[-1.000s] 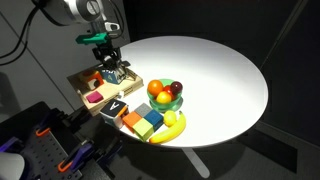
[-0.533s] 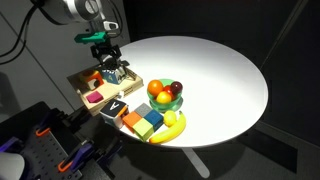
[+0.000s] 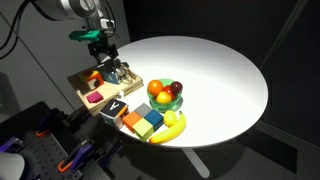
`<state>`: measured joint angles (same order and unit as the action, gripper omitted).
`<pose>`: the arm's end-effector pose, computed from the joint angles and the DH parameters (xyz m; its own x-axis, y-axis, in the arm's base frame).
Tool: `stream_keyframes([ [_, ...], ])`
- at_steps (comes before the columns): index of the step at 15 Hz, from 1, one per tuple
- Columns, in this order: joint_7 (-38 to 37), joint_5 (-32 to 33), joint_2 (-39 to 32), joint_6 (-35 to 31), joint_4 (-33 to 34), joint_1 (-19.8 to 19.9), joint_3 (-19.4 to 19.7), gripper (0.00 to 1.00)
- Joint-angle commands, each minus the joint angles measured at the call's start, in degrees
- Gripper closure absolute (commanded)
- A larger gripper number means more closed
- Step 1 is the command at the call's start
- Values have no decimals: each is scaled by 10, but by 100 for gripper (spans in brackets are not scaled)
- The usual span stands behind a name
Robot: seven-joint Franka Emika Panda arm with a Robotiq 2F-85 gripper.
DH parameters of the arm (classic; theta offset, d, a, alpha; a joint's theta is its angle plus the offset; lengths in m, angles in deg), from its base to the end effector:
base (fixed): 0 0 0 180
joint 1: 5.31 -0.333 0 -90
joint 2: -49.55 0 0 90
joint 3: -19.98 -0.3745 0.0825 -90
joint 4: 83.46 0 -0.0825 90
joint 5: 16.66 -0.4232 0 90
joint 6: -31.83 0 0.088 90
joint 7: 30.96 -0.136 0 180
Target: Move one black and white soft block from the table to the tray
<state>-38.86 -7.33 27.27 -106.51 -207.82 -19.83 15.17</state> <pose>0.5558 0.1915 0.1937 0.9406 0.3114 -0.1353 0.3233 -0.9431 0.0772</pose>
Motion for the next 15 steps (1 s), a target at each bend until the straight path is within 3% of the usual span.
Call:
stream_keyframes([
  [1,-33,-24,55,5,-52,11,-3,0],
  [15,-91,-42,194,101,-145,34,-8,0],
])
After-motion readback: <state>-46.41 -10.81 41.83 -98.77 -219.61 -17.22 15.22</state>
